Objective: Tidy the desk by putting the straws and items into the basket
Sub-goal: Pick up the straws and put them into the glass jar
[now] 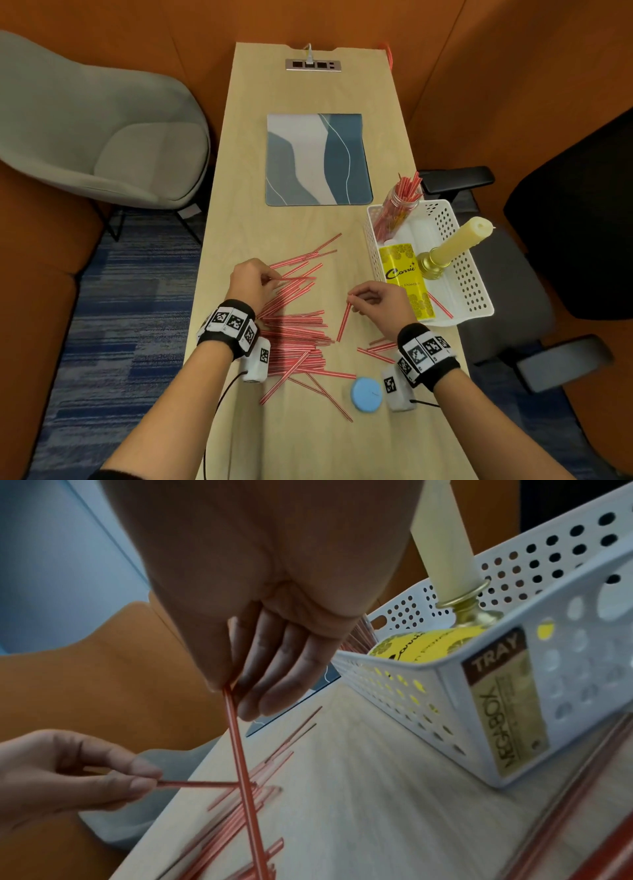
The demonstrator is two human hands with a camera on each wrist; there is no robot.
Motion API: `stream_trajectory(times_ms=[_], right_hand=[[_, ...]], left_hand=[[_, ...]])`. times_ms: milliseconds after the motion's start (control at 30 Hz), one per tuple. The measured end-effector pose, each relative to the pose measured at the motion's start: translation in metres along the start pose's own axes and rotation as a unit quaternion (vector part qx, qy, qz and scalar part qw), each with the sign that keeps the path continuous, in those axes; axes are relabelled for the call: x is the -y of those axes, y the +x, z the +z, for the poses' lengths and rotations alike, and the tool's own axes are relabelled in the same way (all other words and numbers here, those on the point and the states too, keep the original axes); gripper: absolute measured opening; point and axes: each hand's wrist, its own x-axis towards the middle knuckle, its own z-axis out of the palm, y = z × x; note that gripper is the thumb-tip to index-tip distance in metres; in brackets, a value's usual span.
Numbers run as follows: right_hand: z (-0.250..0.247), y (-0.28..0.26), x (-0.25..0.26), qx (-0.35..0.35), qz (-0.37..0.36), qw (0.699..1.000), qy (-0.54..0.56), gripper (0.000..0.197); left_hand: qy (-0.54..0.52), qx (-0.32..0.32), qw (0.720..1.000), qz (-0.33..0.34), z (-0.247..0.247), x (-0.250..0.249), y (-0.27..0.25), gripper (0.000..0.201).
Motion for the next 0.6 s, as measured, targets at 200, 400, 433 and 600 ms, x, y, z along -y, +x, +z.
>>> stream_trajectory(times_ms=[200,400,433,600], right_hand=[[-0.028,0.011,0.027,-0.025,-0.041,0.999,0.008,0.005],[-0.112,0.045,0.104,-0.229,-0.169,0.959,-0.006,0.011],[-0.125,0.051,0.116,-0.267,-0.191,0.945,-0.001,0.010],[-0.169,0.082,0.139,-0.353,-0.255,0.900,-0.027,0.011]], left_hand=[[-0.006,0.031,0.998,0.048,-0.016,-0.034,0.004,0.016],[-0.070,0.007,0.988,0.139,-0.049,-0.116,0.032,0.020],[-0.071,0.002,0.985,0.156,-0.054,-0.131,0.038,0.018],[-0.087,-0.037,0.966,0.242,-0.071,-0.203,0.072,0.012]])
